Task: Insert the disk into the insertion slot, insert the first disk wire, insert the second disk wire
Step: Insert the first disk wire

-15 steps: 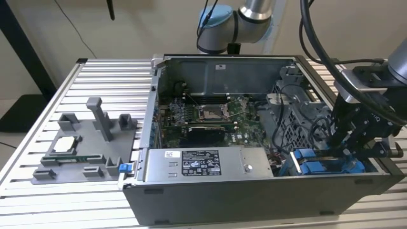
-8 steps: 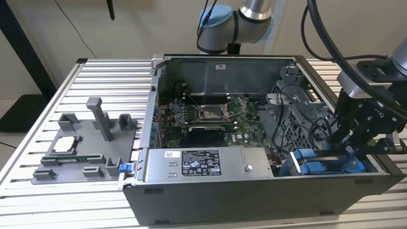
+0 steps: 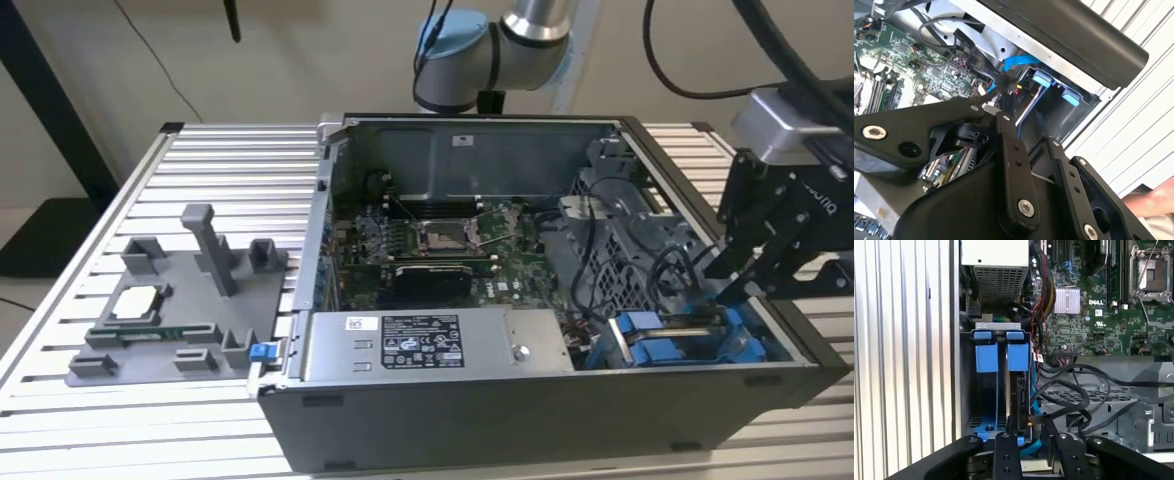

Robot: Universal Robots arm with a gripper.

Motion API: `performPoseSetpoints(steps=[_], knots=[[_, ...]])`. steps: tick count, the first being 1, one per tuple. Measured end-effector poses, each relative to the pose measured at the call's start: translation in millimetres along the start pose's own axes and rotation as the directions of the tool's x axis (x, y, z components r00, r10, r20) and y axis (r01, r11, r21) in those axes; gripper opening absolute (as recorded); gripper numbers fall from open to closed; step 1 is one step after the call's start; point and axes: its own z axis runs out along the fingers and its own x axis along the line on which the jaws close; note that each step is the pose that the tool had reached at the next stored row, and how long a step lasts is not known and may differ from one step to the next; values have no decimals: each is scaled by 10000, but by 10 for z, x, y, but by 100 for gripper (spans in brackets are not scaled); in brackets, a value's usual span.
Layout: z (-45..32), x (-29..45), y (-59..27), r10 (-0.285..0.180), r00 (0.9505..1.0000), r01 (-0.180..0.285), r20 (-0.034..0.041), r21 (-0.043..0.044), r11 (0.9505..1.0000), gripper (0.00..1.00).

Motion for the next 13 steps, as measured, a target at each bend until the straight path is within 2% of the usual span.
performPoseSetpoints(steps=[4,13], knots=[[-100,-11,5,1,10000,-1,2,0,10000,100],[-124,-17,6,1,10000,-1,-1,1,10000,100]])
